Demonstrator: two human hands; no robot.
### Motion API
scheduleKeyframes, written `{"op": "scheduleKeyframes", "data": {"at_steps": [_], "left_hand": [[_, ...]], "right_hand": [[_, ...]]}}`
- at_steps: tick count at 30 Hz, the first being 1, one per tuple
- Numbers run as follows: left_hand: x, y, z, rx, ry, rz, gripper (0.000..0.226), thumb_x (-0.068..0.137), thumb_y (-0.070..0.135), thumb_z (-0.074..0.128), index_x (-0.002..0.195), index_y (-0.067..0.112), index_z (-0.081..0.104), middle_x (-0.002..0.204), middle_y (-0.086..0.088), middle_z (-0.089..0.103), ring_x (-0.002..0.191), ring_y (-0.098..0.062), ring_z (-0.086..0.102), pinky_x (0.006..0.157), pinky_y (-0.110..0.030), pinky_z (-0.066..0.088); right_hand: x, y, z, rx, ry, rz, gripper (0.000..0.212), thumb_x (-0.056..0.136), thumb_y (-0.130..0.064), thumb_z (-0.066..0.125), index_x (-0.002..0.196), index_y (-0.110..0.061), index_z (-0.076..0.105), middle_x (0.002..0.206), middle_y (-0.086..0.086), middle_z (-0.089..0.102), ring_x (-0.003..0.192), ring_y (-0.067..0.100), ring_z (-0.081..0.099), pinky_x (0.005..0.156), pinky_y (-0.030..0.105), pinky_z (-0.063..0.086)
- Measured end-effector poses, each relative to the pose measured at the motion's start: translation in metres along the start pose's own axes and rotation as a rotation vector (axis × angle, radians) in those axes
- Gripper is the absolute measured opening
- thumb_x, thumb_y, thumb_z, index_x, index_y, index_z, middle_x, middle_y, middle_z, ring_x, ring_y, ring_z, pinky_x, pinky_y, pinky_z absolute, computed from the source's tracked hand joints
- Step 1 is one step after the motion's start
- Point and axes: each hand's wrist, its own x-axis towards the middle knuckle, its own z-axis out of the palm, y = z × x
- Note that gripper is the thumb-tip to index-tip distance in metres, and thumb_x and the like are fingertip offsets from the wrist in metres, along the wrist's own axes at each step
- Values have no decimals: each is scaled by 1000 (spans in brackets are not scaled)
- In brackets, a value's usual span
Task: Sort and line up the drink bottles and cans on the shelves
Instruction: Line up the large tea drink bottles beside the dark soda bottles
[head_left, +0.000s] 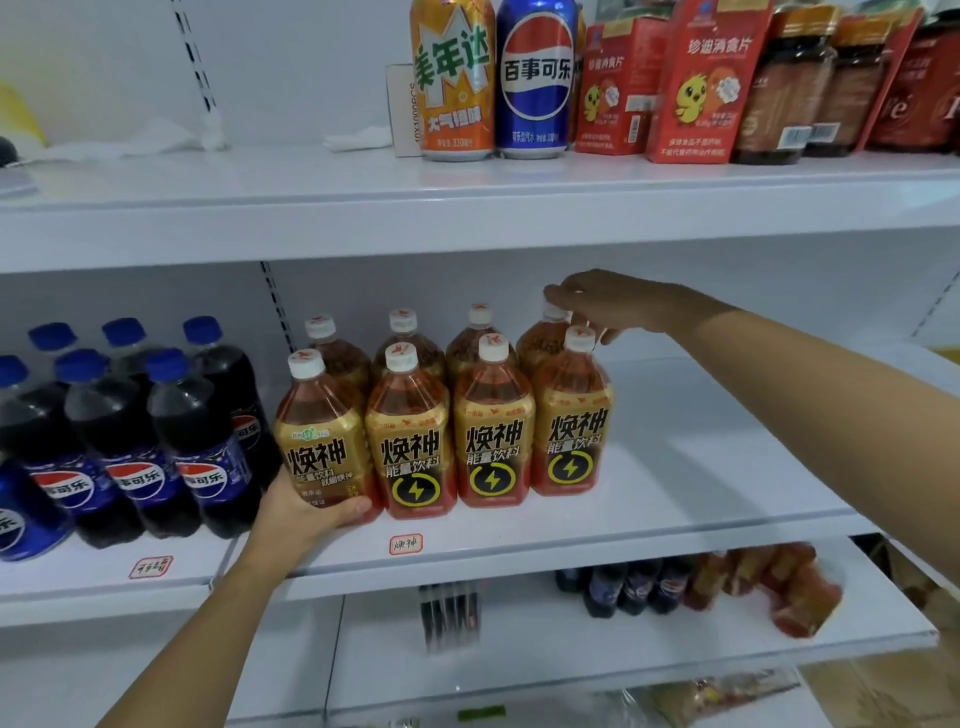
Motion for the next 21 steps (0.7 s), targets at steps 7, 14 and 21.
{"op": "scheduleKeyframes", "data": {"at_steps": [7,14,21], "left_hand": [[-11,7,-2,-24,18,5,83,51,22,98,123,16,58,104,7,73,95,-8,69,78,-24,50],[-12,-1,-4,-3,16,-11,90,47,34,100,126,22,57,111,4,74,104,-15,70,98,-47,54],[-9,-5,0,20,38,-12,89,47,38,100,124,25,58,110,7,74,103,-13,69,95,-42,53]], "right_hand": [[-44,63,87,572,488,-114,32,103,-54,43,125,-33,49,113,-2,66,101,23,68,95,55,55],[-84,96,172,692,266,-74,111,57,-63,87,146,-27,31,131,-16,56,116,-1,59,96,27,54],[-66,122,199,580,374,23,91,71,-28,94,145,-20,43,124,-7,65,111,15,66,98,42,56]]}}
